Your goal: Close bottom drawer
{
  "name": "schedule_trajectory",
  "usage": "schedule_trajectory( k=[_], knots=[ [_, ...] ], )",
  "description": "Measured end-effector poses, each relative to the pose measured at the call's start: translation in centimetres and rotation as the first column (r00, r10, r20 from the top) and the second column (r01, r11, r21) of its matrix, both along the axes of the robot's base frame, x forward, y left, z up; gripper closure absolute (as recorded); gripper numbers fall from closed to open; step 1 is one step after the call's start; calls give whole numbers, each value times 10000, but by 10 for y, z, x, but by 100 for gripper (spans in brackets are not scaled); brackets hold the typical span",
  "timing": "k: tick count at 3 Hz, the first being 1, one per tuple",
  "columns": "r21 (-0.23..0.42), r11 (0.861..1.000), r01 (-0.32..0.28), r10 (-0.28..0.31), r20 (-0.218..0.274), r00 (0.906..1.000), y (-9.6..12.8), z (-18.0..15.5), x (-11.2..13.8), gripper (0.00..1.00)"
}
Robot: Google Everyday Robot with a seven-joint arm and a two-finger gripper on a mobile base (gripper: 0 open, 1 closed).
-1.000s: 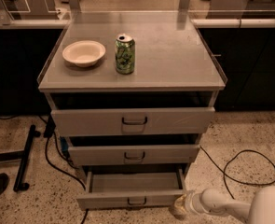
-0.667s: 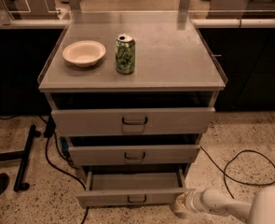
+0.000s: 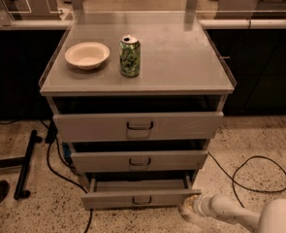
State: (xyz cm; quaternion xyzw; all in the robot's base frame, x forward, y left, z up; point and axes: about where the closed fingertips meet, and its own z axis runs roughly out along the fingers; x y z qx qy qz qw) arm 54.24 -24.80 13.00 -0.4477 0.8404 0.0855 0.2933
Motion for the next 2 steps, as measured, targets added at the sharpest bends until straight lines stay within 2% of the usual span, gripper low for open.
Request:
schedule_trajectory(
  k=[1,2],
  knots=[
    [395,9957,833,-846,326,9959,-3,-9,15,100],
    [878,9849,1491,-1535,456,9871,-4,-12,30,100]
  ],
)
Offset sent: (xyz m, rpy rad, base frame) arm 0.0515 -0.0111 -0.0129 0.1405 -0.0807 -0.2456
